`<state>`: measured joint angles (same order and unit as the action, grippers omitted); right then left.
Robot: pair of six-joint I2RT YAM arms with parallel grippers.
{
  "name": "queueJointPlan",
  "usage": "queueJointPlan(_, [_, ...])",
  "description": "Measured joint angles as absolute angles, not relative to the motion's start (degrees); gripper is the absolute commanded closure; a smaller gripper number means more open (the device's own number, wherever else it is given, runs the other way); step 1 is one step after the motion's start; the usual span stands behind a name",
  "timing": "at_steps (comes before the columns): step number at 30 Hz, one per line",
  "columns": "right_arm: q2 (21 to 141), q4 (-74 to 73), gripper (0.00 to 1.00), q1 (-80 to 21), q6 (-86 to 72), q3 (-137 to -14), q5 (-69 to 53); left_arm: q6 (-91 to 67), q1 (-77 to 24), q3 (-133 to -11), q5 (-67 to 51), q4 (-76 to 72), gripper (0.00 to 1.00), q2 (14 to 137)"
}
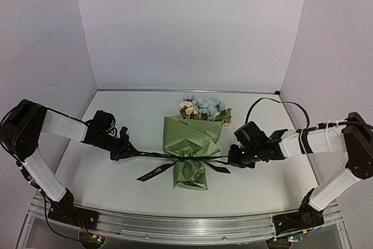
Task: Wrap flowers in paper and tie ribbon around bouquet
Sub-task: Tie the half-tied ribbon around the folded bouquet.
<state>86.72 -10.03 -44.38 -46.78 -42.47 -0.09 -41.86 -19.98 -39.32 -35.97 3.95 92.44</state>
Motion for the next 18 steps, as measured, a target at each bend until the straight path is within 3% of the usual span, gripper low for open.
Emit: queueJointPlan(18, [81.2, -10.6, 0.98, -43.2, -45.9, -41.4, -4.0, -40.0, -19.4, -38.9, -37.5, 5.1, 1.00, 88.1])
